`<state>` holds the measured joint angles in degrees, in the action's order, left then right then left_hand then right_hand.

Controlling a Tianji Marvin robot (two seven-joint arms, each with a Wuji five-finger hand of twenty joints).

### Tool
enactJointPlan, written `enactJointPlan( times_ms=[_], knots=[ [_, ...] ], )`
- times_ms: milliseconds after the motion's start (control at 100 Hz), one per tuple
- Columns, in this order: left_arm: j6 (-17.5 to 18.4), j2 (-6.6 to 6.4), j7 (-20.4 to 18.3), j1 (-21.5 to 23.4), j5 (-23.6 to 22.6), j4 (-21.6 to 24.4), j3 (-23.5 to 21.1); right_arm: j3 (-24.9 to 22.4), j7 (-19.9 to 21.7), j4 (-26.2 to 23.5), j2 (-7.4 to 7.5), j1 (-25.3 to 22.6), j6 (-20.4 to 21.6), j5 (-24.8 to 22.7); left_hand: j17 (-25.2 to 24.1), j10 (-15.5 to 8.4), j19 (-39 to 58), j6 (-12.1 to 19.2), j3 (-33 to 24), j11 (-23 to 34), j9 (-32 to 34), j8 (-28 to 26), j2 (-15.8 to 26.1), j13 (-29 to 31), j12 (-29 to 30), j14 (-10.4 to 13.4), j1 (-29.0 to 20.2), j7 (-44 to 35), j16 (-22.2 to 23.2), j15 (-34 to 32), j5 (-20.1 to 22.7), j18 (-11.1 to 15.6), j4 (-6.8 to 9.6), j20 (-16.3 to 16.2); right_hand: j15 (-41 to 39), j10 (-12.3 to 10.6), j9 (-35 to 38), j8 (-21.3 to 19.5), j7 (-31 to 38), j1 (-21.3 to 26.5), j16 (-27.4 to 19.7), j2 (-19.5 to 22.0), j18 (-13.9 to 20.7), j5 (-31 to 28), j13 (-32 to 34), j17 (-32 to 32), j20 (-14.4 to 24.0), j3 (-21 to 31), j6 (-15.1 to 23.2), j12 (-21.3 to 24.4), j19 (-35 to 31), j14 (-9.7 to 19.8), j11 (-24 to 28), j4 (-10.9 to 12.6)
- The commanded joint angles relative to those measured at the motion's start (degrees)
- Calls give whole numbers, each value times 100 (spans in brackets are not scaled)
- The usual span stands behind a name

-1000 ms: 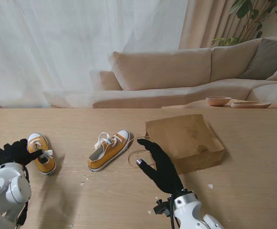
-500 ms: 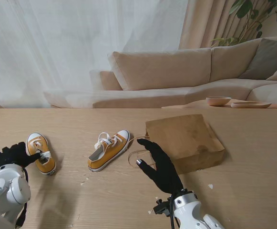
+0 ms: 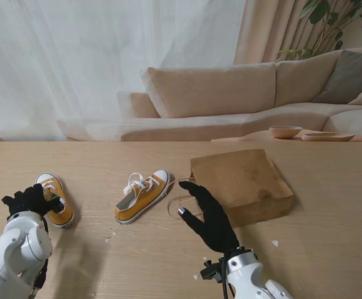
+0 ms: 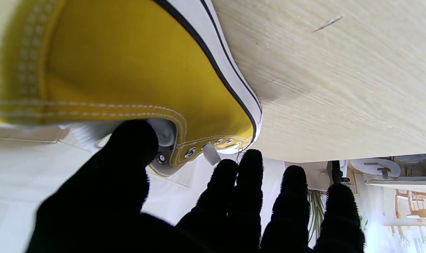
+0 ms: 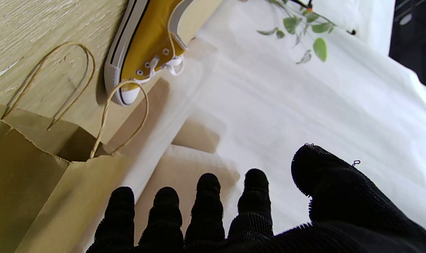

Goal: Bag the shoes

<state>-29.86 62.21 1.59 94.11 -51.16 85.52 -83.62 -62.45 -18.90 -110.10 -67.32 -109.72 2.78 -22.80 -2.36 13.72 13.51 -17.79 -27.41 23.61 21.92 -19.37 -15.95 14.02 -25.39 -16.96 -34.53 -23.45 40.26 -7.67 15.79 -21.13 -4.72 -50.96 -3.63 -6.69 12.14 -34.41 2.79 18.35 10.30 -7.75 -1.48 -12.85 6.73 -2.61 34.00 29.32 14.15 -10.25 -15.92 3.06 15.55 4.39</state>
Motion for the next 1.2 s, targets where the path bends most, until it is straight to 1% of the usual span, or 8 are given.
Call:
enactJointPlan(
  times_ms=[0, 290, 640, 850, 930, 960, 1030, 1190],
  knots=[
    [-23, 38, -10, 1, -64, 36, 20, 13, 50, -42, -50, -43, -18, 2, 17, -124, 11, -128, -43, 140, -199, -146, -126, 20, -118, 10, 165, -185, 139, -34, -282, -124, 23, -161, -55, -129, -96, -107, -92, 10, -8, 97, 101, -11, -66, 32, -64, -138, 4, -36, 32, 143, 112, -178],
    [-207, 43, 98, -182, -110, -228, 168, 16, 64, -36, -46, -41, -10, 2, -40, -390, -1, 19, -283, 678, -569, -1058, -451, -40, -661, 99, 727, -1107, 239, -48, -799, -66, -177, -159, -65, -120, -96, -110, -92, 11, -10, 99, 94, -10, -67, 38, -61, -136, 5, -35, 24, 136, 111, -177],
    [-34, 184, 821, -387, 313, -723, 258, 24, 96, -28, -43, -21, -36, 23, 283, -336, 123, 55, -645, 831, 93, -1332, 21, 454, -563, -69, -1528, -1675, 577, -734, -749, -114, 70, -257, -90, -114, -96, -113, -86, 13, -4, 102, 82, -21, -56, 56, -55, -135, -1, -37, 9, 130, 115, -177],
    [241, 273, 1307, -402, 434, -775, 249, 28, 96, -29, -44, -18, -50, 27, 810, -148, 463, -18, 218, 314, 1736, -848, -1, 749, -1583, -384, -3858, -2272, 29, -2576, 230, -331, -130, -544, -110, -106, -94, -115, -82, 11, 3, 99, 61, -29, -54, 58, -50, -136, -11, -40, 0, 125, 122, -177],
    [320, 284, 1415, -409, 405, -781, 242, 28, 91, -32, -45, -21, -51, 24, 828, -66, 1594, -83, -598, 598, 2501, -776, -189, 1317, -1806, -628, -3942, -2681, 121, -3193, 818, -409, -281, -736, -114, -108, -95, -116, -80, 11, 3, 100, 61, -31, -57, 62, -48, -134, -6, -42, -4, 120, 127, -176],
    [348, 282, 1428, -408, 391, -776, 237, 26, 90, -34, -45, -23, -49, 23, 669, -45, 2497, -58, -873, 864, 2684, -777, -253, 1555, -1760, -746, -3933, -2809, 269, -3337, 1062, -411, -373, -558, -119, -109, -93, -116, -80, 11, 5, 98, 58, -32, -51, 64, -48, -134, -6, -43, -5, 118, 129, -176],
    [377, 258, 1353, -387, 323, -720, 218, 21, 87, -38, -46, -28, -46, 27, 375, -67, 4197, 43, -1328, 1356, 2803, -906, -388, 1829, -1928, -871, -3939, -2916, 623, -3565, 1383, -417, -502, 653, -123, -106, -92, -117, -77, 13, 5, 91, 50, -40, -51, 64, -47, -133, -7, -46, -6, 117, 134, -176],
    [513, 214, 1242, -309, 174, -587, 158, 11, 85, -39, -47, -32, -35, 40, 545, -227, 5299, 400, -2097, 2418, 3011, -1442, -538, 2326, -2760, -1117, -3902, -3337, 1325, -4283, 2898, -622, -686, 1073, -131, -114, -95, -117, -72, 14, 6, 95, 48, -52, -55, 66, -46, -132, -8, -50, -10, 120, 143, -177]
  ],
)
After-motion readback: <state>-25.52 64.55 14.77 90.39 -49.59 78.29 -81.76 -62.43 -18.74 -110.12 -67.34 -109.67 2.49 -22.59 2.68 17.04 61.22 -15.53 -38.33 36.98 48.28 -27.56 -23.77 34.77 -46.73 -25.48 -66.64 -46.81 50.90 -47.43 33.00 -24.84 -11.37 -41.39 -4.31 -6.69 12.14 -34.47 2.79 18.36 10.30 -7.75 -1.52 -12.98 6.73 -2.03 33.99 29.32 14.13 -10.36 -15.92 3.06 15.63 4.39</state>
